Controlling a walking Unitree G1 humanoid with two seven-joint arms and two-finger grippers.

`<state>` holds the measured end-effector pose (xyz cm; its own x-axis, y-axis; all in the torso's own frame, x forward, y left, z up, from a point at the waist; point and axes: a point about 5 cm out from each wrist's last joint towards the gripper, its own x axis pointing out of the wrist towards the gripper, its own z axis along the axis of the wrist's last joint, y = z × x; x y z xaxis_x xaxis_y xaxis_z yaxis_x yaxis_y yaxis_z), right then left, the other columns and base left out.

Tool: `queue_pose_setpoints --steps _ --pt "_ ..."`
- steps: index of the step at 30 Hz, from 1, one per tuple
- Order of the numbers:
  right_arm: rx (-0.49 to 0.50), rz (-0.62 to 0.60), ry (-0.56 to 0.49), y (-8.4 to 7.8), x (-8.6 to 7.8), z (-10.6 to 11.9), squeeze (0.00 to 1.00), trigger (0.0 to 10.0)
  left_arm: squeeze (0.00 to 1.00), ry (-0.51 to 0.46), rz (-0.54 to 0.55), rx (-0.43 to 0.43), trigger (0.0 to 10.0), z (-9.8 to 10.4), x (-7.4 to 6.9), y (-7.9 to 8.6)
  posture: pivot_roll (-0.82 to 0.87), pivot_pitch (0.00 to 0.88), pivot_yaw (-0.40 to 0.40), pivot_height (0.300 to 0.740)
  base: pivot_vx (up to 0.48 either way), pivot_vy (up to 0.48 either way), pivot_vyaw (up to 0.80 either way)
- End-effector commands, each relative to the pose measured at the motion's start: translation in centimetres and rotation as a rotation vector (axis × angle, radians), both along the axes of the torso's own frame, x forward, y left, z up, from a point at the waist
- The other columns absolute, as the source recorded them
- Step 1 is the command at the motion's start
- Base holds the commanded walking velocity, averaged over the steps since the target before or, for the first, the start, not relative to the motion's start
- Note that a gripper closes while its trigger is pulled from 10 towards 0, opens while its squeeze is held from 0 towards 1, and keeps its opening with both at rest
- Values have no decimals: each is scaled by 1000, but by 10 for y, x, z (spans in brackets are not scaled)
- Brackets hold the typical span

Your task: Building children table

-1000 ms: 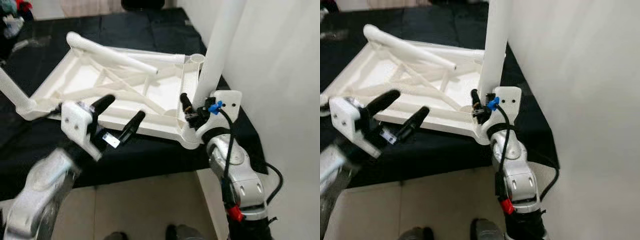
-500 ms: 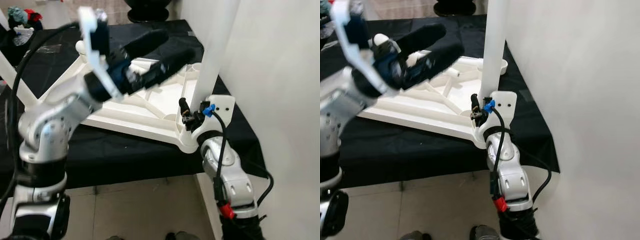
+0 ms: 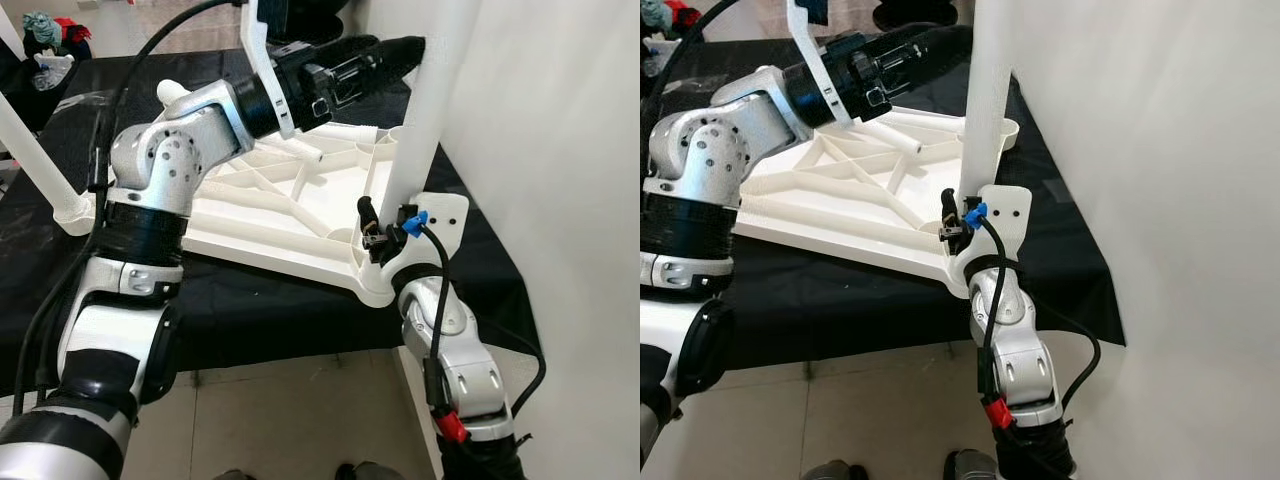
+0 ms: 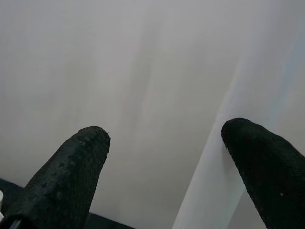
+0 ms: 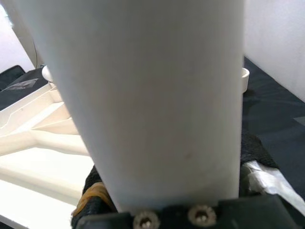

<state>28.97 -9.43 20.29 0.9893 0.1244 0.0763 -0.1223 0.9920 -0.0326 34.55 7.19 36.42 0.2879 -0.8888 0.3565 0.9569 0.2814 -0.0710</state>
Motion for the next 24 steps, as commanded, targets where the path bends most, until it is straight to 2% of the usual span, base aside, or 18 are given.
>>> queue_pose_setpoints --steps 1,2,3,8,12,16,17,18,24 --pt "-2 45 126 11 -1 -21 0 10000 0 -16 -107 68 10000 -3 -5 -18 -49 150 -3 740 0 0 0" --pt "-2 45 126 11 -1 -21 0 10000 0 -16 -107 68 10000 -3 -5 -18 -49 150 -3 740 0 0 0" --pt "1 45 127 12 -1 -21 0 10000 0 -34 -161 81 10000 -2 -9 -21 -48 151 -3 740 0 0 0" --pt "6 48 130 13 -1 -21 0 10000 0 -76 -203 114 10000 -2 -12 -21 -44 155 -3 740 0 0 0" --pt "9 50 131 14 -2 -21 0 10000 0 -110 -204 145 10000 -4 -12 -22 -44 155 -3 740 0 0 0" --pt "15 55 130 15 -2 -20 0 10000 0 -159 -140 185 10000 -6 -7 -26 -44 155 -2 740 0 0 0" --pt "17 57 129 16 -2 -20 0 10000 0 -169 -114 187 7961 -6 -4 -29 -47 156 -2 740 0 0 0" --pt "18 60 127 17 -3 -19 0 10000 0 -175 -95 184 0 -6 -2 -32 -47 156 -2 740 0 0 0" --pt "20 62 122 18 -3 -17 0 10000 0 -176 -93 169 0 -9 1 -42 -56 158 0 740 0 0 0"
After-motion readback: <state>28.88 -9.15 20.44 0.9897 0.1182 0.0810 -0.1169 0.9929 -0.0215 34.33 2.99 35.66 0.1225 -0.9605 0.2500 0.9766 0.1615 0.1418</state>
